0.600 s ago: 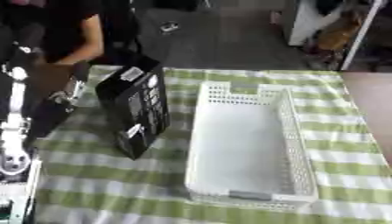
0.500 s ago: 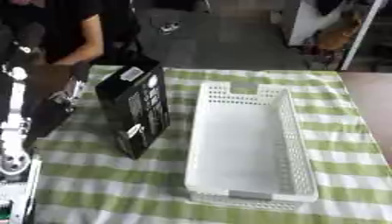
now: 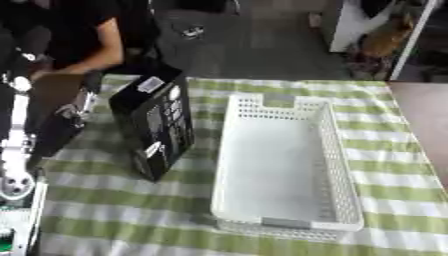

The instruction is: Pick up objects on the table and place them in the box.

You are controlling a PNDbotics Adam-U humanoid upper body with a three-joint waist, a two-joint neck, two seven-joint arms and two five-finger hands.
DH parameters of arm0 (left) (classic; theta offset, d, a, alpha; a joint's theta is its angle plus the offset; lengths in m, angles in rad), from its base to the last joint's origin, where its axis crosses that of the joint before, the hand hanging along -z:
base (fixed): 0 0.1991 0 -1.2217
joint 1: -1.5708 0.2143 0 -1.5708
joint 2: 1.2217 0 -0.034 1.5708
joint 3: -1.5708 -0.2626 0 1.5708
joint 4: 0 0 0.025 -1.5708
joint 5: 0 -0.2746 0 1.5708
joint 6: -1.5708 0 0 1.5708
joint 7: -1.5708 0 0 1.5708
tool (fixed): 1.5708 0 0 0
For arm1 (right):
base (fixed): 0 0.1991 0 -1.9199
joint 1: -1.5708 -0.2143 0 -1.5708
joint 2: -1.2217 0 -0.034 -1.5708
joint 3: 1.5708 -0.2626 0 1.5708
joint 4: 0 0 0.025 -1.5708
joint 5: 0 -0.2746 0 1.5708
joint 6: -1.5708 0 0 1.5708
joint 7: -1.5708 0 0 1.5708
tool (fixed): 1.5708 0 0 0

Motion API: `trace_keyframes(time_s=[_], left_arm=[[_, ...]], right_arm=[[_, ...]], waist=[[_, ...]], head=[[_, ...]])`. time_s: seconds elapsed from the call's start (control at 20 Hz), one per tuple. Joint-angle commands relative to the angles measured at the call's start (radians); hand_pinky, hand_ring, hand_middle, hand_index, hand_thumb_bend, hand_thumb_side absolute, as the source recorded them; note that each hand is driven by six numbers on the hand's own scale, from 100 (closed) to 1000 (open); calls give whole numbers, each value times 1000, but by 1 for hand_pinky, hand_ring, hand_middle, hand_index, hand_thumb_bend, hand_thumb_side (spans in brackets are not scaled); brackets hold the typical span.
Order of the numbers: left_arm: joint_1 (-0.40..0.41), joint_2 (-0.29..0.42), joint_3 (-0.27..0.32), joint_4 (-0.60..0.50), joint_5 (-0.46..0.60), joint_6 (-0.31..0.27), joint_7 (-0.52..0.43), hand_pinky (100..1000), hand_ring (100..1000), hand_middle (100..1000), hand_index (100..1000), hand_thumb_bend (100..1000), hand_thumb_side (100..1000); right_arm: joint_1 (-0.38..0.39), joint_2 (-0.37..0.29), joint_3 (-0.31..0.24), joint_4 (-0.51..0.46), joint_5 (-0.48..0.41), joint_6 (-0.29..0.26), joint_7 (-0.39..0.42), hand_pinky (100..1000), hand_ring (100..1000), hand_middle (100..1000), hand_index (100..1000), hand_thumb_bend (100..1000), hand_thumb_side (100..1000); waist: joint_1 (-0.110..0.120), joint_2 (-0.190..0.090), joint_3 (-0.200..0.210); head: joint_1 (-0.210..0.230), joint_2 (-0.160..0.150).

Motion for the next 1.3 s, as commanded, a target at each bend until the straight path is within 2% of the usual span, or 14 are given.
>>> trace_keyframes(time_s=[0.05, 0.5, 0.85, 0.9, 0.95, 1.3], left_arm=[[-13, 19, 2, -20, -6, 2, -5, 891, 941, 980, 978, 1000, 727], [-6, 15, -3, -20, -16, 12, -13, 889, 941, 980, 976, 984, 727], [33, -1, -24, -19, -19, 31, -52, 887, 942, 983, 974, 940, 765], [38, -5, -27, -19, -20, 35, -58, 887, 942, 983, 974, 948, 699], [44, -7, -29, -16, -21, 39, -65, 887, 942, 984, 973, 930, 773], [70, -26, -43, 26, -38, 41, -92, 885, 943, 987, 972, 904, 798]], right_arm=[[-10, -15, -6, -15, -3, -1, -2, 754, 810, 850, 964, 100, 745], [-9, -15, -6, -14, -3, 0, -1, 755, 811, 851, 964, 100, 744], [-9, -16, -6, -13, -4, 0, 0, 755, 811, 851, 964, 100, 744], [-9, -16, -6, -13, -4, 0, 0, 755, 811, 851, 964, 100, 744], [-9, -16, -5, -13, -4, 0, 0, 755, 811, 851, 965, 100, 744], [-8, -15, -5, -12, -5, 0, 1, 755, 811, 851, 965, 100, 743]], waist=[[-1, -10, 0], [-1, -10, 0], [-2, -8, 0], [-2, -7, 0], [-2, -7, 0], [-3, -6, 1]], head=[[10, -17], [11, -16], [12, -17], [12, -17], [12, -17], [14, -17]])
